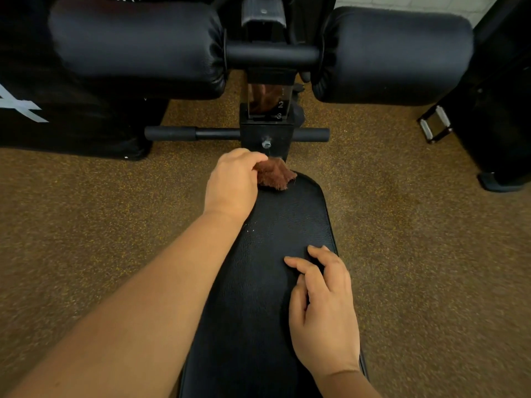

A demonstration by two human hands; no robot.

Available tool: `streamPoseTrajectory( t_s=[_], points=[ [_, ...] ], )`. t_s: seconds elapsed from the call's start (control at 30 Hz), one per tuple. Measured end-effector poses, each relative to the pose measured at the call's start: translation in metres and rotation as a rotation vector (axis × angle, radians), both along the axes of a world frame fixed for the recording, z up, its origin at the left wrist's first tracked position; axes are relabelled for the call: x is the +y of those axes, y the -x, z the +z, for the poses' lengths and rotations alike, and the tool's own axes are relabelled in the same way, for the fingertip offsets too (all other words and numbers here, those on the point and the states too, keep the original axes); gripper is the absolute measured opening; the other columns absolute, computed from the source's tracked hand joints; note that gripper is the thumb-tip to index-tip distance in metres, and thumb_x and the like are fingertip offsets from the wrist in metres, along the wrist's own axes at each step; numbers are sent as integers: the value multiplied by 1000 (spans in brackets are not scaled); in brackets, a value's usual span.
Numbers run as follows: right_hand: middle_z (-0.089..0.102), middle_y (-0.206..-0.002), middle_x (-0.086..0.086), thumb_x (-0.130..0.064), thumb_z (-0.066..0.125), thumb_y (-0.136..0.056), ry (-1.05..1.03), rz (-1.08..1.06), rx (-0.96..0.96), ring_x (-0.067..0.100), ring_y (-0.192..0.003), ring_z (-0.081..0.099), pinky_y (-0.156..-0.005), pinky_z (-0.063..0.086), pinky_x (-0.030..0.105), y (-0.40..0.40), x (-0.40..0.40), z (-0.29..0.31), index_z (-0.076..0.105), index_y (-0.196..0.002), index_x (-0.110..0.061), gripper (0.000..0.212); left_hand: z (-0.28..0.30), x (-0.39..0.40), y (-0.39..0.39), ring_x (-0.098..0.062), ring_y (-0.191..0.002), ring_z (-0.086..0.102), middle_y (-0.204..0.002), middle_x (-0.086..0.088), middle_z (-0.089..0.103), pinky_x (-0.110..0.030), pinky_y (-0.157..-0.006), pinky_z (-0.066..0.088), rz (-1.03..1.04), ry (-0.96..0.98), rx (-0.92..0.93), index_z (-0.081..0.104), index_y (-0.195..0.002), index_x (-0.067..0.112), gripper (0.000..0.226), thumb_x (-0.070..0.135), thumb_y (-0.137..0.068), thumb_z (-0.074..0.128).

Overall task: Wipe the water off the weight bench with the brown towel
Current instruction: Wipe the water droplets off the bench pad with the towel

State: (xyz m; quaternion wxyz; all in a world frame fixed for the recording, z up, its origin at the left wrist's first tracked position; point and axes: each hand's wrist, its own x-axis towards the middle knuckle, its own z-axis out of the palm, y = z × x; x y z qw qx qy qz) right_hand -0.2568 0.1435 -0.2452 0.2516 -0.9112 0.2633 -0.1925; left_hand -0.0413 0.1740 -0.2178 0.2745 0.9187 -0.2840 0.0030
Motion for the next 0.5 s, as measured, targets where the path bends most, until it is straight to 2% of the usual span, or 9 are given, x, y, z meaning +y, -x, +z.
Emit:
streamPoseTrajectory(
  t_s=[0.17, 0.33, 0.43, 0.5],
  points=[
    [44, -129, -1, -17, 41, -88, -17, -6, -9, 19, -131, 37, -111, 25, 25, 1, 0, -1, 62, -115, -23, 35, 5, 41, 20, -20, -109, 53, -113, -1, 64, -22, -92, 32, -106, 18, -28, 68, -110, 17, 33, 0, -83, 59],
    [45, -129, -1, -20, 41, -90, -16, 2, 8, 19, -132, 37, -110, 27, 30, 0, 0, -1, 60, -117, -24, 34, 4, -8, 18, -18, -109, 52, -113, 0, 63, -15, -87, 29, 123, 117, 66, 67, -111, 20, 34, 1, -87, 52],
    [44, -129, -2, -21, 40, -91, -9, 12, 25, 17, -132, 35, -110, 27, 29, 0, -1, 0, 60, -117, -25, 33, 7, -39, 18, -21, -112, 48, -115, -3, 59, -26, -88, 38, 41, 82, 84, 66, -111, 21, 35, 0, -87, 50],
    [44, -129, -3, -22, 40, -92, -16, 9, 31, 15, -132, 35, -111, 25, 27, 1, -1, 0, 61, -116, -25, 32, 7, -25, 14, -21, -114, 47, -118, -2, 58, -30, -92, 39, -39, 8, 55, 64, -113, 22, 36, 0, -88, 49]
  ],
)
